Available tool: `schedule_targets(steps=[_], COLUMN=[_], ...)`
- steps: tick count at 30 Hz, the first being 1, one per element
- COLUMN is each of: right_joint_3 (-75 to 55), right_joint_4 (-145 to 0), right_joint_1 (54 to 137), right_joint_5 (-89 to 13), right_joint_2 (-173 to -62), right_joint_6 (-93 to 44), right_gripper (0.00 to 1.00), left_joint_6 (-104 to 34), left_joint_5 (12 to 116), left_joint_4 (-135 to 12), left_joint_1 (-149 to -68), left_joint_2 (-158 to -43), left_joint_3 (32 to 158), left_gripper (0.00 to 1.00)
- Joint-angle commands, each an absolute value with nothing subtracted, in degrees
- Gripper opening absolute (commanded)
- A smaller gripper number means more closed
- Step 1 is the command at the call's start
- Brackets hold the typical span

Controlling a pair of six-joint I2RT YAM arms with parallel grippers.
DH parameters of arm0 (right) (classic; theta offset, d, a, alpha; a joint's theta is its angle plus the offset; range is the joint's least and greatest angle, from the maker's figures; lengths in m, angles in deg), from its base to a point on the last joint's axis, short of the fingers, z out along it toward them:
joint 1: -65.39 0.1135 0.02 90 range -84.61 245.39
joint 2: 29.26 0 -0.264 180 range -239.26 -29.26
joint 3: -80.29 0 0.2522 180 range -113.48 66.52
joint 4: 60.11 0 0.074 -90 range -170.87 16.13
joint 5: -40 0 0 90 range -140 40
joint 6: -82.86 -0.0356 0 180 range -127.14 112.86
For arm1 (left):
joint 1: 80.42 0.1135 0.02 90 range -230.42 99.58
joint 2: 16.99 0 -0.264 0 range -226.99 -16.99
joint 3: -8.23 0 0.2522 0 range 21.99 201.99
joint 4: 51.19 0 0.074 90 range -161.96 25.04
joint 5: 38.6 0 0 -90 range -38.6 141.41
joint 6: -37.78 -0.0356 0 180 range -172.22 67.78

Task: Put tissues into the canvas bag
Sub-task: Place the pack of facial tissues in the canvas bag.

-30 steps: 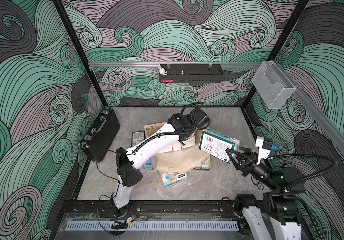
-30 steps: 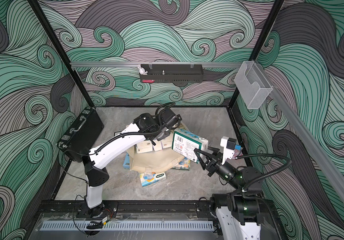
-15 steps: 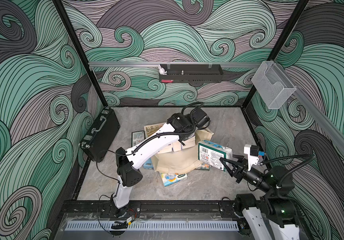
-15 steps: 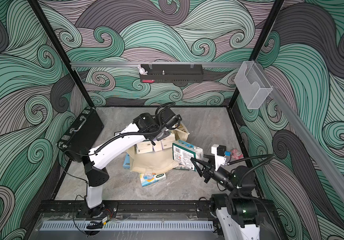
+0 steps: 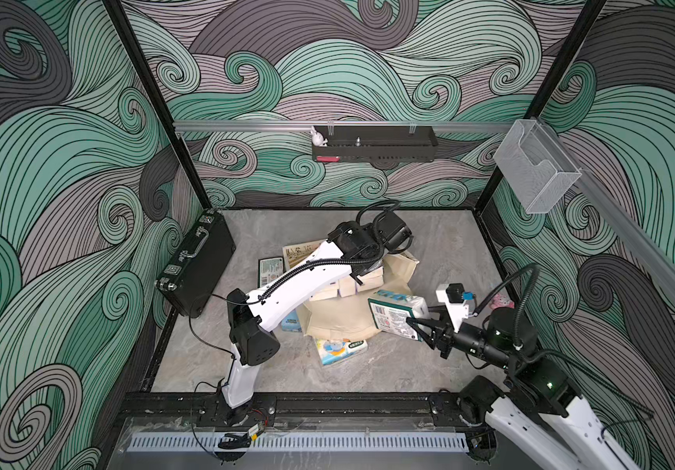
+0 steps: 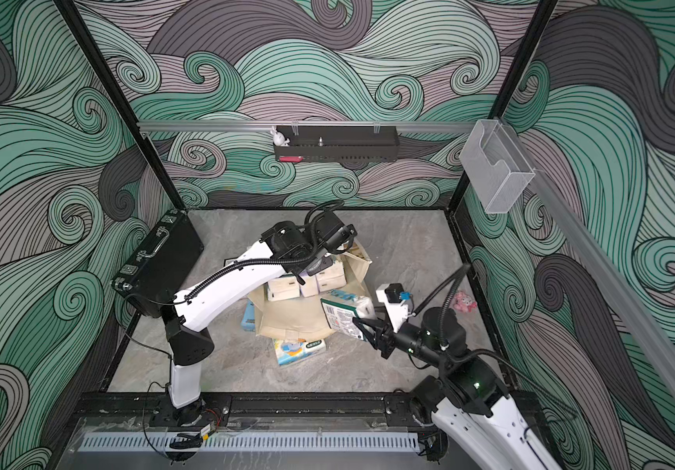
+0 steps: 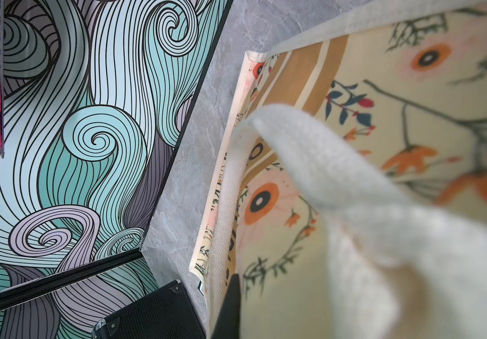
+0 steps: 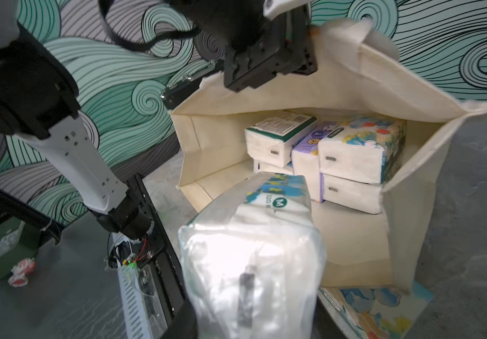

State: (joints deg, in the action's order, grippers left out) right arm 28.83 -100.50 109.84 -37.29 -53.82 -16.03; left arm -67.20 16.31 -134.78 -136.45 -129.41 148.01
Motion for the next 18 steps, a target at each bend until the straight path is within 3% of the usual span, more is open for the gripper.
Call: schedule_targets(steps=[1, 5, 8, 13, 18], right_joint_3=[26.4, 26.9, 29.0, 31.8, 33.8], right_joint_4=[-97.9, -89.8, -75.9, -65.3, -71.9], right_joint_1=[126.2, 148.7, 157.1, 155.7, 143.9], right_joint_5=[-68.1, -97.8, -111.2, -108.7, -94.9], right_joint_2=[-56.6, -65.0, -72.4, -72.2, -68.5], right_joint_6=[-8.8, 2.8, 12.2, 16.4, 9.5], right_gripper=[0.38, 0.35, 0.34, 0.26, 0.26], left_joint_6=[-67.0, -67.1, -67.2, -67.4, -67.7], left_joint_5=[15.5, 15.6, 15.6, 16.0, 16.6], left_joint_4=[-135.4, -135.2, -134.9, -134.4, -134.1], left_joint_1=[-136.8, -136.8, -136.8, -136.5, -136.4], left_joint_2=[-127.8, -127.8, -127.7, -127.1, -126.7], left_joint_3=[150.8, 150.7, 150.2, 149.2, 149.2], left_gripper=[0.0, 0.0, 0.0, 0.0, 0.0])
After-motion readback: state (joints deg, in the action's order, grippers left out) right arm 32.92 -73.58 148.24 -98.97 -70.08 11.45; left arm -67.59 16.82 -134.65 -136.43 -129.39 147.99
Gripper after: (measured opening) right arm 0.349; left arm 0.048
